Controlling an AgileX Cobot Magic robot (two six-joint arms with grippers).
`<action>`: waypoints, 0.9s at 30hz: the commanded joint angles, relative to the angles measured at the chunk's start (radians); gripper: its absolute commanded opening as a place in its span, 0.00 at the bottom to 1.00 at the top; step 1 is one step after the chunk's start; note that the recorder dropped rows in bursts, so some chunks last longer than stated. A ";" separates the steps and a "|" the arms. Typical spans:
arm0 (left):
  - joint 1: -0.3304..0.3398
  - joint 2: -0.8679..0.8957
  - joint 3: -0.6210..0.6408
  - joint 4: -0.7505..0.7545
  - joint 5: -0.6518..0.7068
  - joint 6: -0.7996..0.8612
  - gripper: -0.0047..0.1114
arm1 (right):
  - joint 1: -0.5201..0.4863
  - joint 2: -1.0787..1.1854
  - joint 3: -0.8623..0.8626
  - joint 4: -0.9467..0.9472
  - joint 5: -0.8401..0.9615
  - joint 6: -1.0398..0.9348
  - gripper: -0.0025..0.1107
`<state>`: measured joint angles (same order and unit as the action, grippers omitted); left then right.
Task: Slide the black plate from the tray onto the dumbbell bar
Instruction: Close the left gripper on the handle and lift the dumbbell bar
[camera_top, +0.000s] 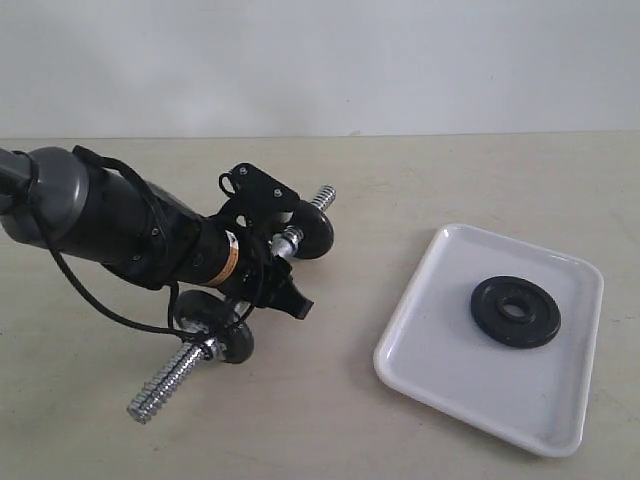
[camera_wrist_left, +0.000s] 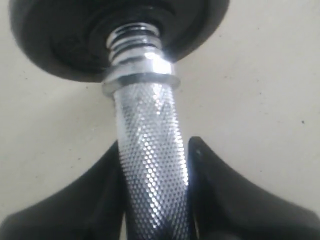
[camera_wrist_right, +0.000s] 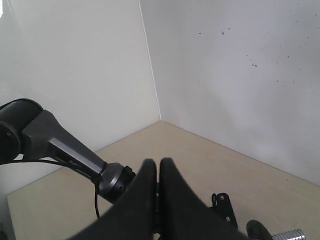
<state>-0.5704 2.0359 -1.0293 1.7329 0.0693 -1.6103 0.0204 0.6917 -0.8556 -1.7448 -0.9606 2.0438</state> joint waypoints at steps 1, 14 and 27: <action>0.001 0.029 0.009 0.011 0.069 0.077 0.17 | 0.003 -0.005 -0.005 0.000 0.004 -0.013 0.02; 0.001 -0.069 0.095 0.011 0.062 0.177 0.08 | 0.003 0.007 -0.005 0.000 0.012 -0.016 0.02; 0.001 -0.221 0.111 -0.017 0.037 0.161 0.08 | 0.003 0.032 -0.004 0.000 0.016 -0.051 0.02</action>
<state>-0.5686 1.8961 -0.8903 1.7341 0.0834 -1.4377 0.0204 0.7223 -0.8556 -1.7454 -0.9512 2.0186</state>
